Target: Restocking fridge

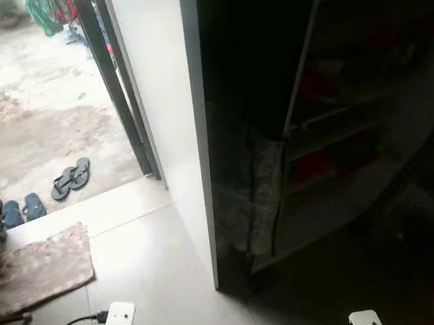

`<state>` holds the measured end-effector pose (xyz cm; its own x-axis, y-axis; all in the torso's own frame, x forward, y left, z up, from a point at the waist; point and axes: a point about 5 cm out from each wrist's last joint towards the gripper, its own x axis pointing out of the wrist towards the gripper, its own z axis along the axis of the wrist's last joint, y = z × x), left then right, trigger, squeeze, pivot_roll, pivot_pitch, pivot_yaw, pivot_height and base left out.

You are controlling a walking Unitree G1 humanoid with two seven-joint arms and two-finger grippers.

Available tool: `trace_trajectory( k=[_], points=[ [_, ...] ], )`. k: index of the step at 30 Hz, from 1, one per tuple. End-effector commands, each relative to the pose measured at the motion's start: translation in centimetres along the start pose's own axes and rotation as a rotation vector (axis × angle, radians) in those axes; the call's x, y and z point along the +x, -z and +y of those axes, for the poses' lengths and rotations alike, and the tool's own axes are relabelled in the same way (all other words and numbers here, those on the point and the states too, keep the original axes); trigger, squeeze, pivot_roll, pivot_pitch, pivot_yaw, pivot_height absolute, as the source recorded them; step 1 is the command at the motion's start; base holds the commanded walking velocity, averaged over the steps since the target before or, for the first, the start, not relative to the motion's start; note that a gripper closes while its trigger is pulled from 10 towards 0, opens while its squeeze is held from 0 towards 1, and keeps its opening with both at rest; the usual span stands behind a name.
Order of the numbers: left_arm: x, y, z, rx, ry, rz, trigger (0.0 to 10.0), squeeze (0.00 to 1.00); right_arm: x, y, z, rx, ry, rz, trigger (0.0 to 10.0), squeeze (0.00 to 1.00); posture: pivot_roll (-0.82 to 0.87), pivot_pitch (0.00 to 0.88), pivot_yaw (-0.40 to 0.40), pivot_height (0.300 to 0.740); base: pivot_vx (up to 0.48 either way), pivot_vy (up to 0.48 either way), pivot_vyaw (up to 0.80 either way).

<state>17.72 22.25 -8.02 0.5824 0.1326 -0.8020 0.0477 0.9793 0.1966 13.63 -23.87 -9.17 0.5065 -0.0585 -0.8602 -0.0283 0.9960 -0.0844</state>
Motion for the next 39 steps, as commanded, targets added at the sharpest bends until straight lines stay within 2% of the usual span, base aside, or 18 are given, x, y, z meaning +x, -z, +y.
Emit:
trace_trajectory(
  k=[1,39],
  points=[
    [0.02,-0.23,0.4,0.012,-0.016,-0.007,10.0,0.0,-0.22,1.39,0.3,0.011,-0.009,0.05,10.0,0.0,-0.02,0.089,0.037,0.74,0.0,0.0,-0.75],
    [0.01,-0.24,0.5,0.021,-0.02,-0.011,10.0,0.0,-0.21,1.39,0.37,0.016,-0.009,0.045,10.0,0.0,-0.02,0.092,0.044,0.74,0.0,0.0,-0.72]
  ],
)
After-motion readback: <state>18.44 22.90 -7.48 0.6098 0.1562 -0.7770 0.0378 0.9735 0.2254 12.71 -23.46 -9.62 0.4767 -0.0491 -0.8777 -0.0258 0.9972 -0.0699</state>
